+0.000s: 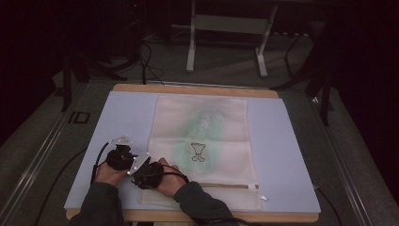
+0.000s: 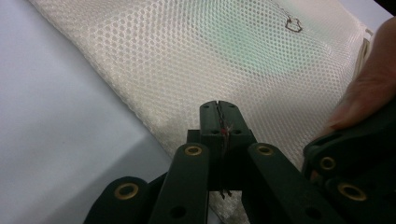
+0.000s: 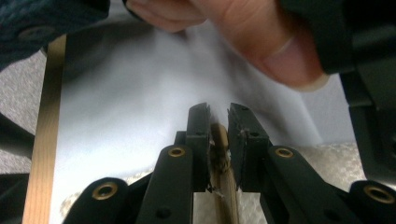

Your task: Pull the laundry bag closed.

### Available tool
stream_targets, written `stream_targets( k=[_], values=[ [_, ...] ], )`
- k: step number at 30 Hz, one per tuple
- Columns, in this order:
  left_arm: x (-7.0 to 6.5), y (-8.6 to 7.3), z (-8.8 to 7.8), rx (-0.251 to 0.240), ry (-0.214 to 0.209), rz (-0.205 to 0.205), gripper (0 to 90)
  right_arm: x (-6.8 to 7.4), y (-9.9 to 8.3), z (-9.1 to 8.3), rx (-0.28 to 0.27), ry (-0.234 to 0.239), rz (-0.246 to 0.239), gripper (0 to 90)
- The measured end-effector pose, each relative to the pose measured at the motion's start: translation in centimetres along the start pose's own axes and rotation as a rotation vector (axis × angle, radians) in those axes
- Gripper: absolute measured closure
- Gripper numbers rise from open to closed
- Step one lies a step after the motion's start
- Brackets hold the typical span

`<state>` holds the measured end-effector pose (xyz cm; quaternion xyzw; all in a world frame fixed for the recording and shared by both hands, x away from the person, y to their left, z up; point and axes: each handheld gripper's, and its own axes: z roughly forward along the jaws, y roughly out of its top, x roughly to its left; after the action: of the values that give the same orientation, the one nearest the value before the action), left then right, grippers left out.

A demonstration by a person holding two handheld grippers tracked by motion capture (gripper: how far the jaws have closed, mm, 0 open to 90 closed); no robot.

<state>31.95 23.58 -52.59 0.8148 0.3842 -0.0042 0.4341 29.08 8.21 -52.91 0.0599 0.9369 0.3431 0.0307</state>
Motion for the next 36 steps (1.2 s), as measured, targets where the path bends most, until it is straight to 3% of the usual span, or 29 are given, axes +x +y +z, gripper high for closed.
stream_targets(
  k=[5,15,28,36],
  values=[
    [0.0,0.0,-0.4,-0.019,0.012,0.001,89.3,0.0,0.2,0.1,-0.001,-0.013,-0.003,81.1],
    [0.1,0.0,-0.6,-0.030,0.023,-0.004,89.3,-0.2,0.2,-1.0,-0.059,0.000,0.015,81.4],
    [0.1,0.0,-0.6,-0.028,0.029,-0.009,89.2,-0.1,-0.9,-2.9,-0.062,-0.008,-0.007,81.3],
    [0.1,-0.1,-0.4,-0.008,0.035,-0.002,89.0,-0.3,-1.7,-3.1,-0.047,0.000,-0.003,81.3]
  ],
)
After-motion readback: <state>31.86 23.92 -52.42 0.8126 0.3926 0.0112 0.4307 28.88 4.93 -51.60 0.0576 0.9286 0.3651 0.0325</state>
